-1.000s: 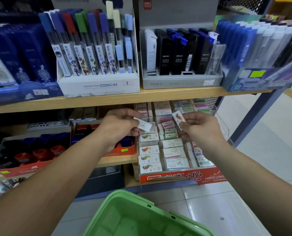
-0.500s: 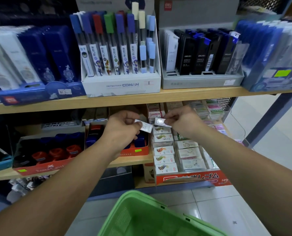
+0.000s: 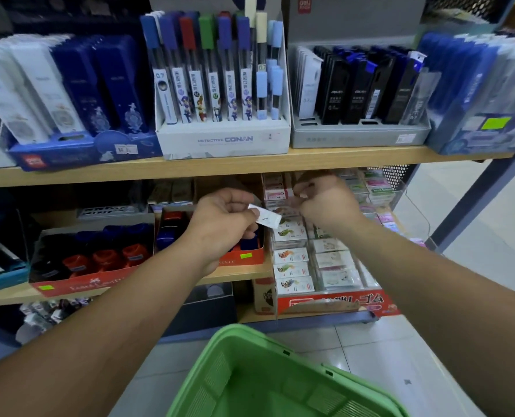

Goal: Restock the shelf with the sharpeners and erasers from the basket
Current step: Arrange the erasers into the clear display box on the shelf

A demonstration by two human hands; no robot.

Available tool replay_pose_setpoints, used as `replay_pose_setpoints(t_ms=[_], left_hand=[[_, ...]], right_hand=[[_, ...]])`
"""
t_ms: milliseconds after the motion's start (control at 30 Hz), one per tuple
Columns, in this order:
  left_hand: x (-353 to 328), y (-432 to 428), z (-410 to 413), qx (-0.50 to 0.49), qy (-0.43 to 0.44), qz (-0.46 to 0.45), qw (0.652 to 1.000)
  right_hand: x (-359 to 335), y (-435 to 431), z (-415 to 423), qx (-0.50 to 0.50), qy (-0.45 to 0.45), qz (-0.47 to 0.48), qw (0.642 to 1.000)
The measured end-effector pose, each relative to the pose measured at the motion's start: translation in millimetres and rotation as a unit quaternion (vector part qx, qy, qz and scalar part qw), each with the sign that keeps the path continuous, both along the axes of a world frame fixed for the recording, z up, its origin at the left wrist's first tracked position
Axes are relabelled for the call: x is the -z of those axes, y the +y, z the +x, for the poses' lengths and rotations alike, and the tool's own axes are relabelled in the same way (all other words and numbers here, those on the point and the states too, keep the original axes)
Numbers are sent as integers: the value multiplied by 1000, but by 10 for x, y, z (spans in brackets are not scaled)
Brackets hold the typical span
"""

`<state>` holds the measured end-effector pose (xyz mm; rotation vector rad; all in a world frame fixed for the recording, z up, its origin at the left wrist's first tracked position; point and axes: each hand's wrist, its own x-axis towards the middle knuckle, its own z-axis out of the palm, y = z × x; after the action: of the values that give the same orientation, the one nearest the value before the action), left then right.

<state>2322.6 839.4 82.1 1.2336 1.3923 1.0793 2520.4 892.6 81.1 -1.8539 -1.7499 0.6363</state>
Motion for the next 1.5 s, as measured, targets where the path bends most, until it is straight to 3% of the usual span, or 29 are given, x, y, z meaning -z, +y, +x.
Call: replay_pose_setpoints(t_ms=[100, 233, 433, 567, 633, 733, 800, 867, 1100, 1233, 1367, 1500], left_hand=[[-44, -69, 91, 31, -12, 7, 999], [-137, -158, 284, 72, -30, 19, 997], [-178, -221, 700, 92, -88, 23, 992], [-87, -281, 876, 175, 35, 10, 984], [-32, -292, 907, 191, 72, 4, 979], [50, -254, 876, 181, 131, -15, 975], [109, -230, 837, 173, 155, -19, 973], [158, -222, 821, 162, 172, -14, 972], [318, -140, 907, 114, 249, 93, 957], [366, -114, 936, 137, 240, 91, 957], [386, -130, 906, 163, 284, 109, 939], [360, -166, 867, 150, 276, 109, 943]], right_hand=[[-249, -213, 172, -95, 162, -65, 980], [-381, -453, 391, -184, 231, -117, 948], [-360, -721, 725, -112, 285, -76, 949], [-241, -850, 880, -41, 426, -117, 896], [-193, -897, 984, -30, 386, -130, 913], [-77, -956, 1191, -61, 136, -62, 987], [40, -1005, 1260, -87, 25, -33, 995], [159, -1036, 1259, -94, -24, -23, 995], [295, -916, 1148, -97, -30, 21, 995], [300, -823, 1092, -108, -44, 16, 993], [314, -764, 1078, -103, -38, 2, 994], [331, -750, 1032, -61, 8, -1, 998]])
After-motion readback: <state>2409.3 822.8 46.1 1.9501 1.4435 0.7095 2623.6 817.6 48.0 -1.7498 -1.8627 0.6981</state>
